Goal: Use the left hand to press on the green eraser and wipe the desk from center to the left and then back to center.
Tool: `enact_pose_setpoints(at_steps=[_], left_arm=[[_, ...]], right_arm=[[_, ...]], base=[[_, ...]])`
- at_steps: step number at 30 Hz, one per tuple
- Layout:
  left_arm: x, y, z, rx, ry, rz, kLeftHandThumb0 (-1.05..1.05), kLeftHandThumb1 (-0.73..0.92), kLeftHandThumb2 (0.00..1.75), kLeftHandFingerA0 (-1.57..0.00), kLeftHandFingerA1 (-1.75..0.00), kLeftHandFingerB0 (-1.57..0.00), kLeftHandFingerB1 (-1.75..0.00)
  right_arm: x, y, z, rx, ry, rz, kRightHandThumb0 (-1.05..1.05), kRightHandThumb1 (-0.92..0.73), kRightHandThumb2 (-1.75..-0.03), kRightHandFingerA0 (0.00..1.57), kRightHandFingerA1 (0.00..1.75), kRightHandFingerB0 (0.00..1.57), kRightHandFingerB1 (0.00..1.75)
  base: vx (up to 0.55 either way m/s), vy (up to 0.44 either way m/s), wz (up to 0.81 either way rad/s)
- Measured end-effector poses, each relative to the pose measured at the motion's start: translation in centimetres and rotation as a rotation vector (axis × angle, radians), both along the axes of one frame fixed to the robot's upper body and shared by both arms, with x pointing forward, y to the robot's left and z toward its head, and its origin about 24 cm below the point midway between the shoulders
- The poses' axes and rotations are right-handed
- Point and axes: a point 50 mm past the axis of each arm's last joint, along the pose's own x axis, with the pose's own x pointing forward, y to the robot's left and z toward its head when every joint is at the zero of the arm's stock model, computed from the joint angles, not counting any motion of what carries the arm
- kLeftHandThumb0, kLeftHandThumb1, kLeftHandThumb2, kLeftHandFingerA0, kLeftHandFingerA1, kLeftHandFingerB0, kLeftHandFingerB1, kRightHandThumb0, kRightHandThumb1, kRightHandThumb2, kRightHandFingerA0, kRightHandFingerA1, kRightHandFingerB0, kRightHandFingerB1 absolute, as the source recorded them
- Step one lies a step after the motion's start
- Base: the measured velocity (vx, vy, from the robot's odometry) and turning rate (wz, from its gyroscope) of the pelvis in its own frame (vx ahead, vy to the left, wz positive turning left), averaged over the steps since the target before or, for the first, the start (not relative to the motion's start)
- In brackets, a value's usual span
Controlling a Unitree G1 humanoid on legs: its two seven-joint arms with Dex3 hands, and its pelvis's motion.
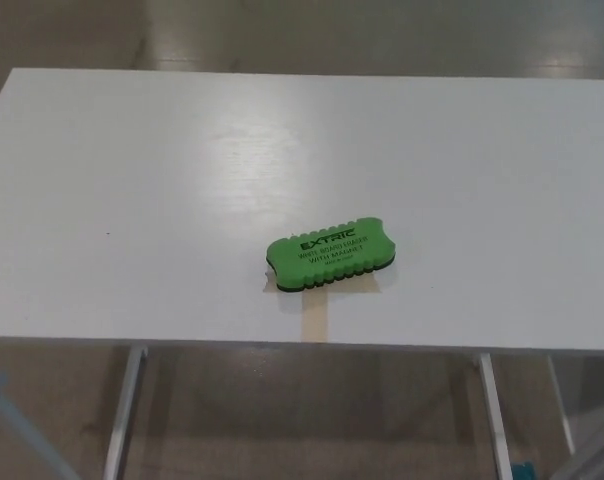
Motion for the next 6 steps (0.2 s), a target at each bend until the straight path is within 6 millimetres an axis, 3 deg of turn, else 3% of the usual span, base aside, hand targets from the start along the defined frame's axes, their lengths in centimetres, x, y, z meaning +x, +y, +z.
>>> enact_pose_setpoints(at_steps=[6], left_arm=[[0.36, -0.33, 0.17, 0.061, -0.035, 0.002, -0.37, 0.66, 0.6, -0.43, -0.39, -0.51, -0.36]], right_arm=[[0.01, 0.0, -0.04, 0.002, 0.003, -0.001, -0.4, -0.77, -0.63, 0.86, 0.65, 0.57, 0.4]], base=[[0.0, 0.0, 0.0]])
